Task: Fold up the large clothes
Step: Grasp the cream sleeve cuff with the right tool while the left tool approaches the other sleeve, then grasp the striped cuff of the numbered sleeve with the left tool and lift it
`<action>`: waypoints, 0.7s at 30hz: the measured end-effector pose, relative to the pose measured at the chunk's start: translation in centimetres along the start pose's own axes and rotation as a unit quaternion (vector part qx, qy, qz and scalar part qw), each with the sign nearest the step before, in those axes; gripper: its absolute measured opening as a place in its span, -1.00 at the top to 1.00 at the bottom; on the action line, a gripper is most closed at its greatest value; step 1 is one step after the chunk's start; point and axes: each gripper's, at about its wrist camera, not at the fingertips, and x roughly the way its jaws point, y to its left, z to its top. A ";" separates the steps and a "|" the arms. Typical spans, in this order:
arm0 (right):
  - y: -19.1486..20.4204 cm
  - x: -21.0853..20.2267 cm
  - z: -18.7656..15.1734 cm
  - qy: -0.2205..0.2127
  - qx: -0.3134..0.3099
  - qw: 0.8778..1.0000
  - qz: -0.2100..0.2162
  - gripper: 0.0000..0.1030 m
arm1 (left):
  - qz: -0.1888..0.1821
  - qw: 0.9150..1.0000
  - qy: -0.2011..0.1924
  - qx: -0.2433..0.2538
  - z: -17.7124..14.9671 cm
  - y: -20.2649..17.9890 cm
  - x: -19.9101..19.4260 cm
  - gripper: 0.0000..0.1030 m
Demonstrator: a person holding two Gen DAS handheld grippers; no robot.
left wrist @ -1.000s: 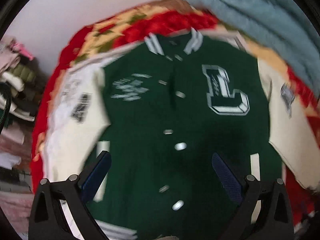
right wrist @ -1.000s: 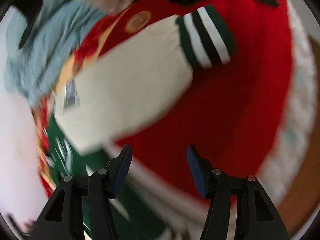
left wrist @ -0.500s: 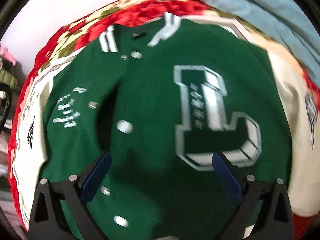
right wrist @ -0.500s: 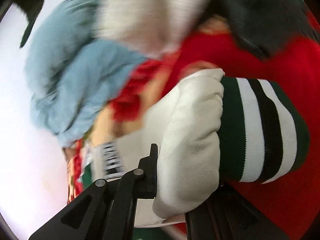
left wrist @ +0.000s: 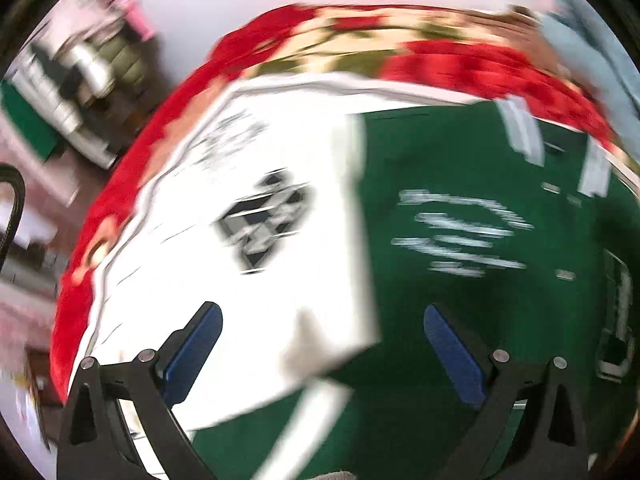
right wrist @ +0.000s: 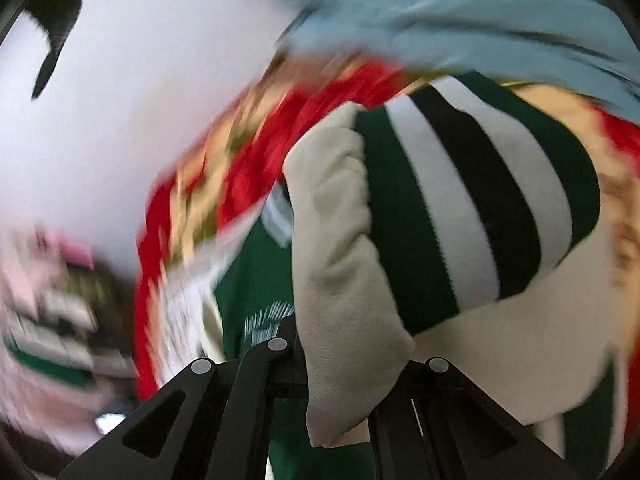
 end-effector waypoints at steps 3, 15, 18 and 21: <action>6.5 8.7 -2.9 0.077 -0.115 0.989 -0.056 0.93 | 0.003 0.999 0.023 -0.039 -0.3 4.2 1.7 -1.00; 11.0 12.2 -9.4 0.170 -0.202 0.964 0.021 -0.56 | -0.014 0.988 0.099 -0.116 -5.1 16.9 2.6 -1.00; 8.4 7.5 -9.5 0.169 -0.137 0.974 0.057 -0.56 | -0.049 0.969 0.156 -0.187 -9.2 21.5 2.2 -0.98; 5.8 4.0 -9.5 0.158 -0.090 0.981 0.073 -0.56 | -0.079 0.936 0.207 -0.272 -13.5 24.7 2.8 -0.98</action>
